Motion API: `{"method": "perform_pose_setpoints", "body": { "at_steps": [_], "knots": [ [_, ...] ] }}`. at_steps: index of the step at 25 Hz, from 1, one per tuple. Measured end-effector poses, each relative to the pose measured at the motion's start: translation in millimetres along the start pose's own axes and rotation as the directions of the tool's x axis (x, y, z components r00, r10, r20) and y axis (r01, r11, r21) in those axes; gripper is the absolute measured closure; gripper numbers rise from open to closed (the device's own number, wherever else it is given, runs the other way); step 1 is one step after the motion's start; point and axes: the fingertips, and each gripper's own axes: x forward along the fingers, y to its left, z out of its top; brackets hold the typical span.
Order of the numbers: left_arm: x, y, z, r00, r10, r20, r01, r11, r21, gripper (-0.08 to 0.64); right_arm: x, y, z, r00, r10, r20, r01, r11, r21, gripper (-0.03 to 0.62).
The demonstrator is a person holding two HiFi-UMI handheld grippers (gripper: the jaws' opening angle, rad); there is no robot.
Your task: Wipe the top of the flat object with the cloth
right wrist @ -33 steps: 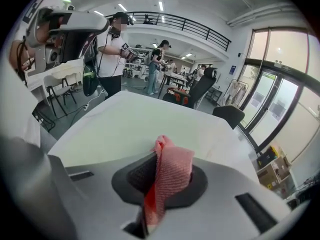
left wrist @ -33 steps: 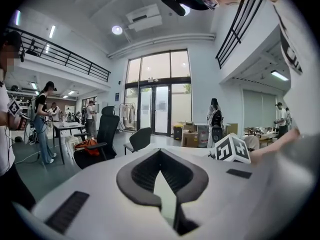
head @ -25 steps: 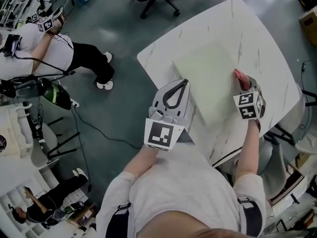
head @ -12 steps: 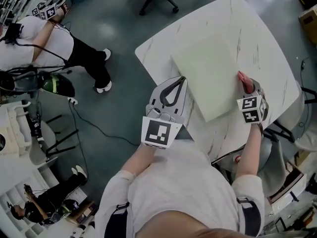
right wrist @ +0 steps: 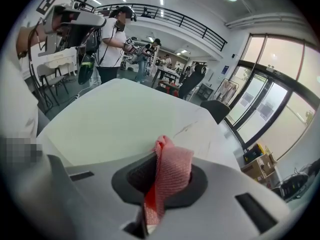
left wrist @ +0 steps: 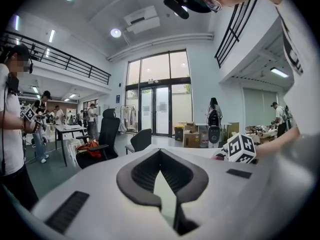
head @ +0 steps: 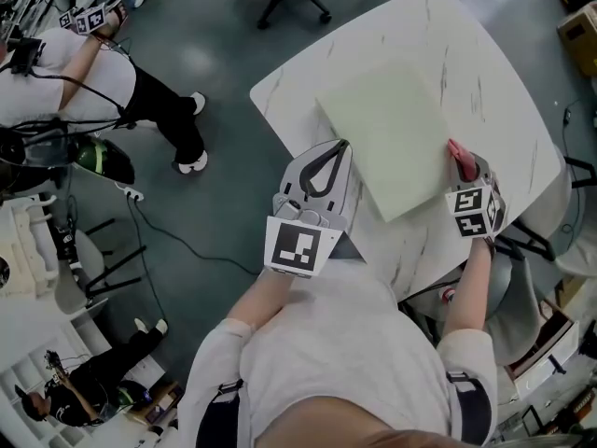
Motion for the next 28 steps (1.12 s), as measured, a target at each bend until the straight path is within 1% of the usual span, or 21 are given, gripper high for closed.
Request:
{"method": "perform_pose_setpoints", "body": {
  "at_steps": [8, 14, 23, 28],
  "knots": [
    [-4.5, -0.7, 3.8, 1.0, 0.006, 0.013, -0.006, 1.0, 0.004, 0.545, -10.7, 37.9, 14.0, 0.996, 0.064, 0.062, -0.063, 0.998, -0.023, 0.558],
    [-10.3, -0.8, 5.1, 1.0, 0.008, 0.021, -0.008, 1.0, 0.007, 0.545, -20.9, 76.2, 20.8, 0.986, 0.121, 0.118, -0.124, 0.992, 0.02, 0.558],
    [-22.1, -0.8, 5.6, 0.999, 0.014, 0.036, -0.014, 1.0, -0.002, 0.546, -38.5, 135.2, 42.1, 0.96, 0.215, 0.179, -0.217, 0.976, -0.004, 0.558],
    [-27.7, 2.1, 5.4, 0.999, 0.01, 0.043, -0.01, 1.0, -0.009, 0.545, -45.2, 164.4, 51.8, 0.947, 0.25, 0.199, -0.253, 0.967, -0.01, 0.558]
  ]
}}
